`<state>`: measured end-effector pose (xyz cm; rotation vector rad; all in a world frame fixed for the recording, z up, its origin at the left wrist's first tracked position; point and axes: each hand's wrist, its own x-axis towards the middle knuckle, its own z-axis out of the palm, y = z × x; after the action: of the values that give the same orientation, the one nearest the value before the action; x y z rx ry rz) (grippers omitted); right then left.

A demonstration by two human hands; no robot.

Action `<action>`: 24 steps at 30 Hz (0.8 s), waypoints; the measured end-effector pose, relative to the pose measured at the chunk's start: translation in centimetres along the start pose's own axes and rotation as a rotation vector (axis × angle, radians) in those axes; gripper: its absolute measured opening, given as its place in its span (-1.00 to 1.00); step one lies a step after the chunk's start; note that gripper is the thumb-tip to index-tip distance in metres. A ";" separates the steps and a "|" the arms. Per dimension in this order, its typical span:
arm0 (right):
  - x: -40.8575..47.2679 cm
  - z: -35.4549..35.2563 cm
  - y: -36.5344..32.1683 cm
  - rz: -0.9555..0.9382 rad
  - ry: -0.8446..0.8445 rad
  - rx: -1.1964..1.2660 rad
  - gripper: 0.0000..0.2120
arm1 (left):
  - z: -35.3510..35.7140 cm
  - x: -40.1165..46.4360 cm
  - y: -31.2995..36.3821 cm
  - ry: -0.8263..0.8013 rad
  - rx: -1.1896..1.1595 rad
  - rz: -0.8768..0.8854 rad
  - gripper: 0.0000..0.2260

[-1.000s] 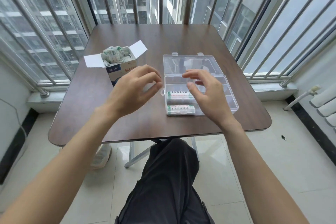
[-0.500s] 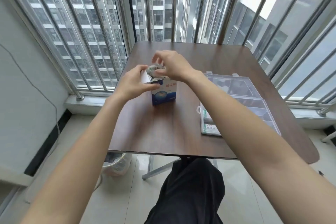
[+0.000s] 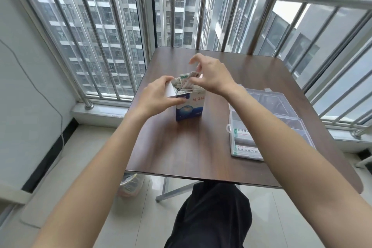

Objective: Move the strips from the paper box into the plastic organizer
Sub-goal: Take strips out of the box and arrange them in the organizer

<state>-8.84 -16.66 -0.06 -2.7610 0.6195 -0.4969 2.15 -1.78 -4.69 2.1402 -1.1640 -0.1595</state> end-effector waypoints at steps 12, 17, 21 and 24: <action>0.9 1.7 0.3 -0.250 0.058 -0.031 -0.93 | -0.1 -0.4 0.4 -0.020 -0.001 -0.007 -0.29; 0.6 1.3 0.7 -0.306 -0.030 -0.050 -0.77 | -0.1 -0.3 0.6 -0.031 0.012 0.011 -0.29; 0.6 1.9 0.2 -0.375 -0.012 -0.150 -0.82 | 0.0 -0.4 0.6 -0.033 0.033 0.013 -0.30; 0.5 1.7 0.4 -0.370 0.059 -0.027 -0.90 | -0.1 -0.4 0.4 -0.037 0.020 0.007 -0.30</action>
<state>-7.94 -16.92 -1.56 -2.9051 0.1221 -0.6522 1.65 -1.62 -4.43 2.1587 -1.1984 -0.1855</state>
